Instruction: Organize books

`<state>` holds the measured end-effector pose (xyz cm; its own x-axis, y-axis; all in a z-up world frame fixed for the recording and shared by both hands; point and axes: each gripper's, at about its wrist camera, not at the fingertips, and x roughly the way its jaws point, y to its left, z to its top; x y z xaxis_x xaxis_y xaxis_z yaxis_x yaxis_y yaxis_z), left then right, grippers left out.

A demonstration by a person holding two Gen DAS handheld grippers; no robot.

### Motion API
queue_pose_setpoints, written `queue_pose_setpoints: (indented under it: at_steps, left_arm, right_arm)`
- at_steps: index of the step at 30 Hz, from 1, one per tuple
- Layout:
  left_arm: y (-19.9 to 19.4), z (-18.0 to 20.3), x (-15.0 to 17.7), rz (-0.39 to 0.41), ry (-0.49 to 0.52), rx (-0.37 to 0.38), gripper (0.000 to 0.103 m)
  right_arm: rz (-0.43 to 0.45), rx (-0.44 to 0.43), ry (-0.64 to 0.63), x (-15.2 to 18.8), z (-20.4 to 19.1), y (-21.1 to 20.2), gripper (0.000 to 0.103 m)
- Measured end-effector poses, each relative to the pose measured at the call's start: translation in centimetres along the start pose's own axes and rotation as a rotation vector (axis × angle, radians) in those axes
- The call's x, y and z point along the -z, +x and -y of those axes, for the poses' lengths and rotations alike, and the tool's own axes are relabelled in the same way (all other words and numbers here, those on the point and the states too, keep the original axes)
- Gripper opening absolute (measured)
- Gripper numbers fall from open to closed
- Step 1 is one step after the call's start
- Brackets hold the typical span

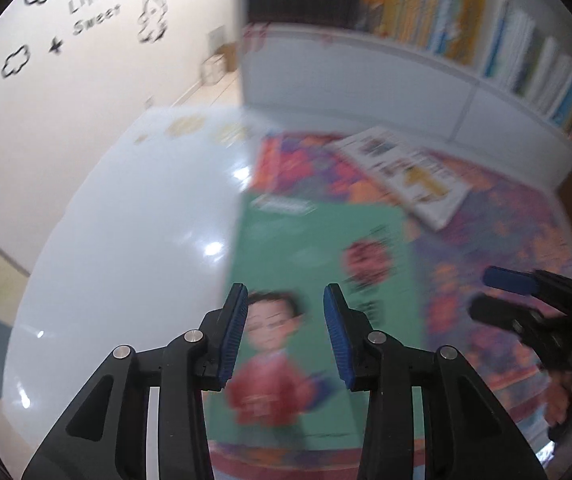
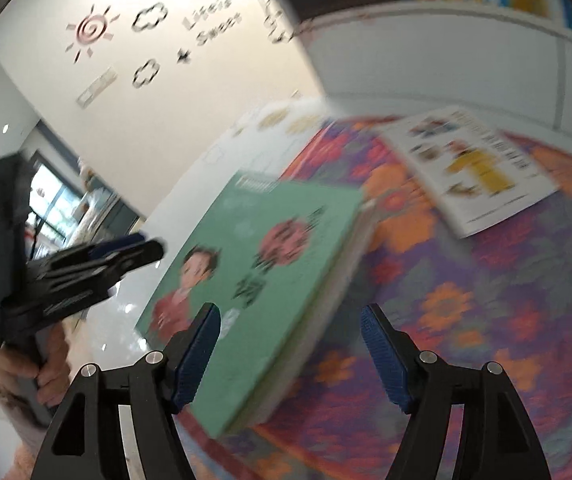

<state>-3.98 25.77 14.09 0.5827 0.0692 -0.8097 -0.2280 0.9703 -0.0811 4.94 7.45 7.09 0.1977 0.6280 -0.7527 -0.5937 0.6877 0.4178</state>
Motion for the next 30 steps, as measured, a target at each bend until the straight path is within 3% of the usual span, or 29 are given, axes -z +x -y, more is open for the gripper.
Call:
queue_pose_setpoints:
  at_steps: [4, 9, 14, 16, 18, 19, 23, 26, 30]
  left_arm:
    - [-1.2, 5.0, -2.0, 0.059, 0.005, 0.069, 0.039]
    - [0.1, 11.0, -3.9, 0.103, -0.082, 0.198, 0.059]
    - [6.3, 14.8, -4.3, 0.117, -0.263, 0.137, 0.059]
    - [9.6, 15.1, -4.1, 0.091, -0.351, 0.091, 0.059]
    - [12.4, 15.7, -3.9, 0.075, -0.394, 0.009, 0.059]
    - [13.7, 15.9, -3.7, 0.064, -0.413, -0.011, 0.059]
    - [16.9, 16.1, -3.5, 0.059, -0.424, -0.108, 0.059]
    - [18.8, 15.6, -3.7, 0.034, -0.423, -0.100, 0.059]
    - [19.8, 16.1, -4.4, 0.048, -0.356, -0.077, 0.059]
  right_arm:
    - [0.093, 0.012, 0.104, -1.2, 5.0, -4.4, 0.071]
    - [0.205, 0.063, 0.142, -2.6, 9.8, -10.0, 0.071]
    - [0.333, 0.101, 0.170, -4.2, 15.5, -13.0, 0.071]
    - [0.324, 0.127, 0.157, -5.0, 17.7, -11.9, 0.070]
    - [0.299, 0.128, 0.145, -5.7, 19.8, -9.9, 0.057]
    - [0.286, 0.130, 0.143, -6.0, 20.4, -9.0, 0.056]
    - [0.225, 0.126, 0.124, -7.6, 23.1, -4.2, 0.052]
    - [0.225, 0.149, 0.119, -9.0, 24.6, -1.0, 0.052]
    - [0.149, 0.125, 0.177, -10.0, 26.8, 3.4, 0.052]
